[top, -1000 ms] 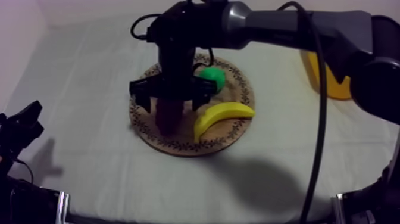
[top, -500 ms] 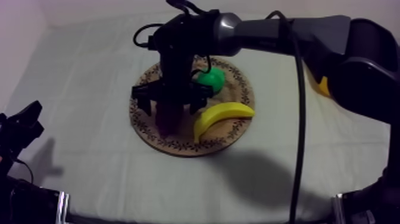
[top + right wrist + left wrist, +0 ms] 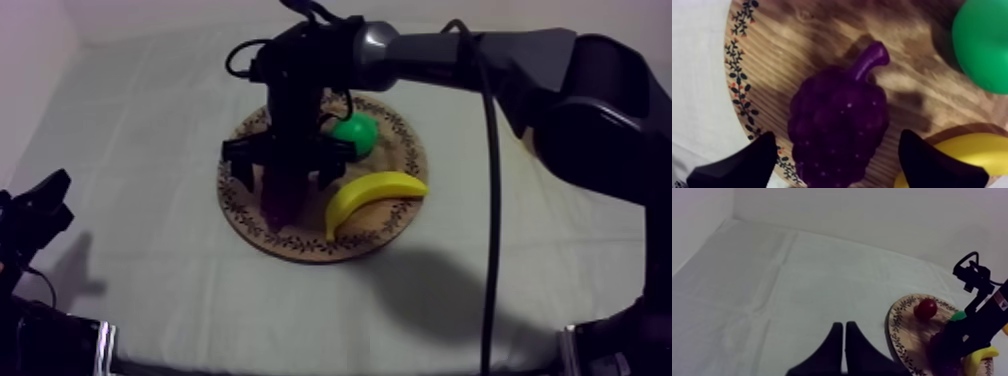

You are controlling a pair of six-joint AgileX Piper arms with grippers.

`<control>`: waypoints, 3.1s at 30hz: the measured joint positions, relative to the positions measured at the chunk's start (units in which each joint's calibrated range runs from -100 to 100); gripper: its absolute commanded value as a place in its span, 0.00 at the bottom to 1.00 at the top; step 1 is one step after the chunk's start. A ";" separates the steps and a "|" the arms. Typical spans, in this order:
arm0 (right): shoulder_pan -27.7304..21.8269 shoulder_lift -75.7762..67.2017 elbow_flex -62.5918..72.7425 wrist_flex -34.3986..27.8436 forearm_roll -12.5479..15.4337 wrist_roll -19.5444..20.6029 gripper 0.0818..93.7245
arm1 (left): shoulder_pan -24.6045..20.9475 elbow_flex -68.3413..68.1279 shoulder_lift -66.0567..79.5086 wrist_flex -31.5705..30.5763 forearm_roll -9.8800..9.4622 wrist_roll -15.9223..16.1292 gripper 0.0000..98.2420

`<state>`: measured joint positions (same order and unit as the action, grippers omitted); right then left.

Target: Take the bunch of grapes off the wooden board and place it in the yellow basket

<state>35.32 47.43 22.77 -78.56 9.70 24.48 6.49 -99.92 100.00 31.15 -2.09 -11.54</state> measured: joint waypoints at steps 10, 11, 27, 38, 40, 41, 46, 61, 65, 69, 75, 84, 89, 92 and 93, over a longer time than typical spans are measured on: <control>-0.12 0.90 1.29 -1.19 0.31 0.00 0.46 | 0.00 0.00 0.00 0.00 0.00 0.00 0.00; -0.12 0.96 1.31 -1.25 0.39 0.00 0.41 | 0.00 0.00 0.00 0.00 0.00 0.00 0.00; 0.03 -4.00 -2.89 0.56 -0.03 -0.44 0.26 | 0.00 0.00 0.00 0.00 0.00 -0.03 0.00; -2.69 -14.77 -6.21 -0.37 -0.79 -1.69 0.24 | 0.00 0.00 0.00 0.00 0.00 -0.06 0.00; -3.70 -17.39 -6.93 -0.59 -1.24 -2.06 0.24 | 0.00 0.00 0.00 0.00 0.00 -0.06 0.00; -4.24 -18.50 -7.22 -0.79 -1.52 -2.28 0.24 | 0.00 0.00 0.00 0.00 0.00 -0.06 0.00; -7.25 -25.77 -9.62 -1.39 -2.54 -4.16 0.25 | 0.00 0.00 0.00 0.00 0.00 -0.06 0.00; -18.59 -43.54 -19.01 -0.20 -6.05 -12.43 0.27 | 0.00 0.00 0.00 0.00 0.00 -0.06 0.00; -22.04 -46.27 -20.58 0.99 -7.09 -14.95 0.27 | 0.00 0.00 0.00 0.00 0.00 -0.06 0.00; -25.39 -48.08 -20.77 1.89 -7.90 -17.39 0.26 | 0.00 0.00 0.00 0.00 0.00 -0.06 0.00; -30.85 -48.74 -21.10 4.02 -8.77 -21.33 0.26 | 0.00 0.00 0.00 0.00 0.00 -0.06 0.00; -39.08 -47.71 -23.24 8.13 -9.38 -27.05 0.26 | 0.00 0.00 0.00 0.00 0.00 -0.06 0.00; -42.26 -45.67 -25.20 7.68 -9.31 -29.23 0.26 | 0.00 0.00 0.00 0.00 0.00 -0.06 0.00; -43.76 -44.08 -26.55 7.30 -8.75 -30.54 0.26 | 0.00 0.00 0.00 0.00 0.00 -0.06 0.00; -44.05 -43.62 -26.84 6.80 -8.53 -30.89 0.26 | 0.00 0.00 0.00 0.00 0.00 -0.06 0.00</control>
<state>-8.73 3.82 -4.07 -71.76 1.18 -6.42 6.49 -99.92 100.00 31.15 -2.09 -11.60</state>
